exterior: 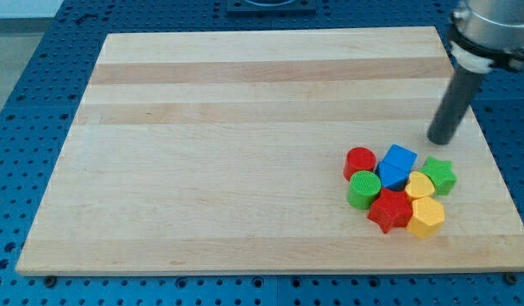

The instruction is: Nudge the group of blocks towards up

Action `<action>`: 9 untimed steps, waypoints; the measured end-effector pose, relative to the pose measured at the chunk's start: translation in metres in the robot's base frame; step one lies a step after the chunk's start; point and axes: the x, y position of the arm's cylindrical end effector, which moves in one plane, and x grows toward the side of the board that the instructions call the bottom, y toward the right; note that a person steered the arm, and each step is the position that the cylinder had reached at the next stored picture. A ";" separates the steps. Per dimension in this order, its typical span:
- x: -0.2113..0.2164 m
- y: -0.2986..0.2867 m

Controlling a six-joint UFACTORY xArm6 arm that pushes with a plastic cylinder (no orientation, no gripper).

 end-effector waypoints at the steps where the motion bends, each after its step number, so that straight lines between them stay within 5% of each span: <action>1: 0.031 0.007; 4: 0.028 -0.011; 9: 0.112 0.032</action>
